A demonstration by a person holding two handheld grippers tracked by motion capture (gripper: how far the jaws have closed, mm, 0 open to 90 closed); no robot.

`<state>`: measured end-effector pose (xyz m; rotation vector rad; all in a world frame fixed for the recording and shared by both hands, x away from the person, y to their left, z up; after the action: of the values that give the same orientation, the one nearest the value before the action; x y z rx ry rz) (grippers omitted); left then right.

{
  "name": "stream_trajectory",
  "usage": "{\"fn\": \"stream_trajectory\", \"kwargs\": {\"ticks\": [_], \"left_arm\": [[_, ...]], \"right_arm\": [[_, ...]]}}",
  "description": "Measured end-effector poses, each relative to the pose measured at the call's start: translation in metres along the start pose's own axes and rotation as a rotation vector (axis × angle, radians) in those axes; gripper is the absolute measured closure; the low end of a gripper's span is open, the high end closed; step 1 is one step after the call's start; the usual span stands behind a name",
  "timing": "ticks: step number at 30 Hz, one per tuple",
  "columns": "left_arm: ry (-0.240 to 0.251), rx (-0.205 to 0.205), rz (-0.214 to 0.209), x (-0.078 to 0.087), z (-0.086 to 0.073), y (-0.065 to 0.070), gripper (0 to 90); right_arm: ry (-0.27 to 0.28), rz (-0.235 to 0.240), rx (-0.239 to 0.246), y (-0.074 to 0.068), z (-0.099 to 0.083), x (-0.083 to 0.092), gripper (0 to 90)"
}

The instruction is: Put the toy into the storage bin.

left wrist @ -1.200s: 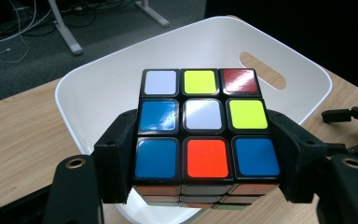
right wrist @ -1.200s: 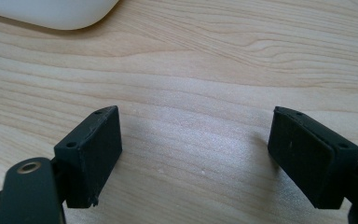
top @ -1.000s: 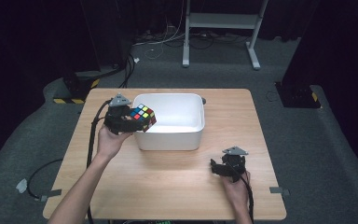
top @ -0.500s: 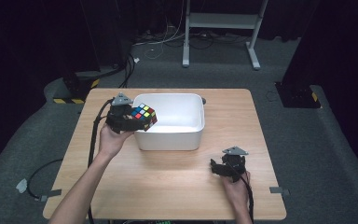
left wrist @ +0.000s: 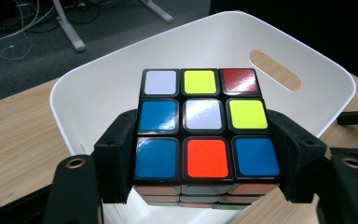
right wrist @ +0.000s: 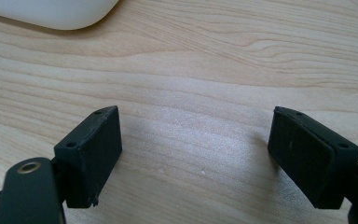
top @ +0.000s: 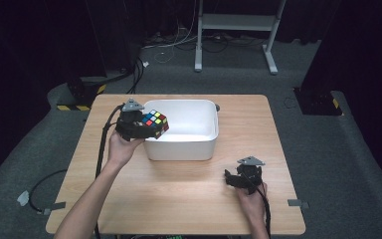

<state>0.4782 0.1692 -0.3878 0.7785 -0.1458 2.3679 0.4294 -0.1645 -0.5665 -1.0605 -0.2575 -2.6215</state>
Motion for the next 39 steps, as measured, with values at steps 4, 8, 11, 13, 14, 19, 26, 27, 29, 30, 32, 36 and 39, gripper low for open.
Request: {"fn": "stream_trajectory", "kwargs": {"ticks": [4, 8, 11, 13, 14, 19, 26, 27, 29, 30, 32, 36, 39], "left_arm": [[0.000, -0.001, 0.002, -0.001, 0.000, 0.000, 33.9], [-0.002, 0.001, 0.002, -0.004, 0.000, 0.000, 33.9], [-0.002, 0.005, 0.000, -0.006, 0.000, 0.000, 33.9], [-0.003, 0.003, 0.002, -0.008, 0.000, -0.001, 33.9], [-0.002, 0.008, 0.001, -0.009, 0.001, -0.001, 33.9], [-0.002, 0.014, 0.001, -0.013, 0.001, -0.002, 33.9], [-0.006, 0.025, 0.006, -0.020, 0.003, -0.004, 33.9], [-0.007, 0.025, 0.006, -0.021, 0.004, -0.005, 33.9], [-0.007, 0.027, 0.005, -0.023, 0.006, -0.005, 33.9], [-0.007, 0.028, 0.004, -0.024, 0.007, -0.005, 33.9], [-0.007, 0.027, 0.006, -0.027, 0.009, -0.005, 33.9], [-0.009, 0.025, 0.007, -0.031, 0.013, -0.004, 33.9], [-0.010, 0.021, 0.007, -0.033, 0.014, -0.004, 33.9]], "right_arm": [[0.000, 0.000, 0.000, 0.000, 0.000, 0.000, 17.2], [0.000, 0.000, 0.000, 0.000, 0.000, 0.000, 17.2], [0.000, 0.000, 0.001, 0.000, 0.000, 0.000, 17.2], [0.000, 0.000, 0.001, 0.000, 0.000, 0.000, 17.2], [0.000, 0.000, 0.000, 0.000, 0.000, 0.000, 17.2], [0.000, 0.000, 0.001, 0.000, 0.000, 0.000, 17.2], [0.000, 0.000, 0.001, 0.000, 0.000, 0.000, 17.2], [0.000, 0.000, 0.001, 0.000, 0.000, 0.000, 17.2], [0.000, 0.000, 0.001, 0.000, 0.000, 0.000, 17.2], [0.000, 0.000, 0.001, 0.000, 0.000, 0.000, 17.2], [0.002, 0.000, 0.003, 0.000, 0.000, 0.000, 17.2], [0.002, 0.000, 0.003, 0.000, 0.000, 0.000, 17.2], [0.002, 0.000, 0.003, 0.000, 0.000, 0.000, 17.2]]}}
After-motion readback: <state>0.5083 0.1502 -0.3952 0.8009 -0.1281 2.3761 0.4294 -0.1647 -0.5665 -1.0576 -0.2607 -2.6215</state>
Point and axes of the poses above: each handheld gripper's, and its own axes: x roughly backward along the jaws, z roughly out of its top, y roughly to its right, the point moved 6 cm from there along -x, roughly forward along the jaws, and after that the axes turned 3 degrees about -z, right-handed, at the moved point
